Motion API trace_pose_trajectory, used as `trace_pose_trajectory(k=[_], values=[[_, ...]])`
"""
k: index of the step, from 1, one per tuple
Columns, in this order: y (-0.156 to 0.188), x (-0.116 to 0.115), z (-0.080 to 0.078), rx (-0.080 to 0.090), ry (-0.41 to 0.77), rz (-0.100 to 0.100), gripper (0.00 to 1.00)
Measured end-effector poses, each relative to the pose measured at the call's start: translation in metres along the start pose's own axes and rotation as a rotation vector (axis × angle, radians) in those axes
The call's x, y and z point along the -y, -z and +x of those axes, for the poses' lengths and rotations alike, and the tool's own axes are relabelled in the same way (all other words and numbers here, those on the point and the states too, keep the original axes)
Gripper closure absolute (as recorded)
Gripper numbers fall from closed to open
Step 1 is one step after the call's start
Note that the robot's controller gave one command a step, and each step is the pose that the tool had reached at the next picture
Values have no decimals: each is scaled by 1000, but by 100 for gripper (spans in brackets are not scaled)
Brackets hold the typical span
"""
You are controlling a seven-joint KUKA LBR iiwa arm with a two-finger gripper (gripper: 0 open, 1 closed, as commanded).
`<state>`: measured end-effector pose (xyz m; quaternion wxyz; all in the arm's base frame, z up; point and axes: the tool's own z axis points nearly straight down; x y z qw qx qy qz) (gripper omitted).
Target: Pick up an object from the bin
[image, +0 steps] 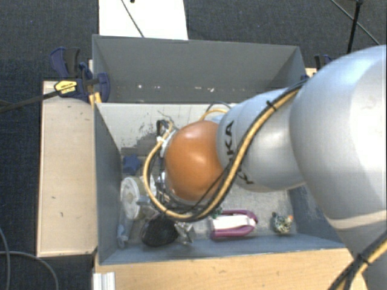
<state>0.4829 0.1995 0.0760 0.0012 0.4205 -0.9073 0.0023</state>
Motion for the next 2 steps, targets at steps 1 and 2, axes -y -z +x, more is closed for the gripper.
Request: trace_pose_trajectory(k=[1,2], values=[[1,-1,-3,9,-4,-1,100],[146,4,-6,13,-42,1,100]])
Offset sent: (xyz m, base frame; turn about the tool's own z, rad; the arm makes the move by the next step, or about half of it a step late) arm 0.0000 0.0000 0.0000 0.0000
